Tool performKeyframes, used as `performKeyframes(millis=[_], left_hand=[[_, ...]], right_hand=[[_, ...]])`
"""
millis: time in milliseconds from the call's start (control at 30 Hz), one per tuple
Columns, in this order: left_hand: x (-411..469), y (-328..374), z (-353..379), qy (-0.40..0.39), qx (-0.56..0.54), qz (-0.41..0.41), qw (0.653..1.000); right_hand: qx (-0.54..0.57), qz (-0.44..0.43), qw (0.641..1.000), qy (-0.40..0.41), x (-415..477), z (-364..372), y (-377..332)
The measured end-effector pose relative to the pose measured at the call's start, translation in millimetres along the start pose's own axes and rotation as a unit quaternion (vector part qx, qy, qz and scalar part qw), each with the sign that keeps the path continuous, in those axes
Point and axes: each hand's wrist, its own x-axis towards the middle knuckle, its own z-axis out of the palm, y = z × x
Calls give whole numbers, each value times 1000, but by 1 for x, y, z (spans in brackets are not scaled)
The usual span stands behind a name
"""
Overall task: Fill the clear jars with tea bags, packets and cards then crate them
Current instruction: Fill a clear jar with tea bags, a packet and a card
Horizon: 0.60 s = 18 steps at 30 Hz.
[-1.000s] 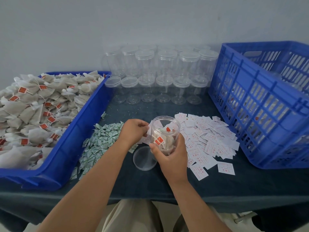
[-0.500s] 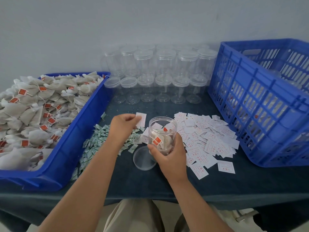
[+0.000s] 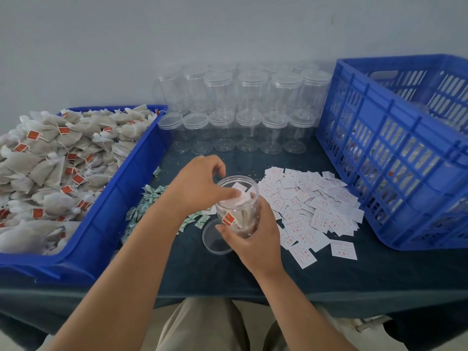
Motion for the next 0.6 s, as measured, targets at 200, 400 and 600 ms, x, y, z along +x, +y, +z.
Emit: performKeyframes(millis=[200,400,600], left_hand=[[-20,-35,22,106,-131,-117,979],[-54,-59,80,-52,64,-155,984],[-52,-65,78,-16,-60,-173,983]], right_hand=[[19,-6,1000,17,0,0,-3],[36,0,999,22,0,-1,-4],[61,13,998,21,-5,-3,-3]])
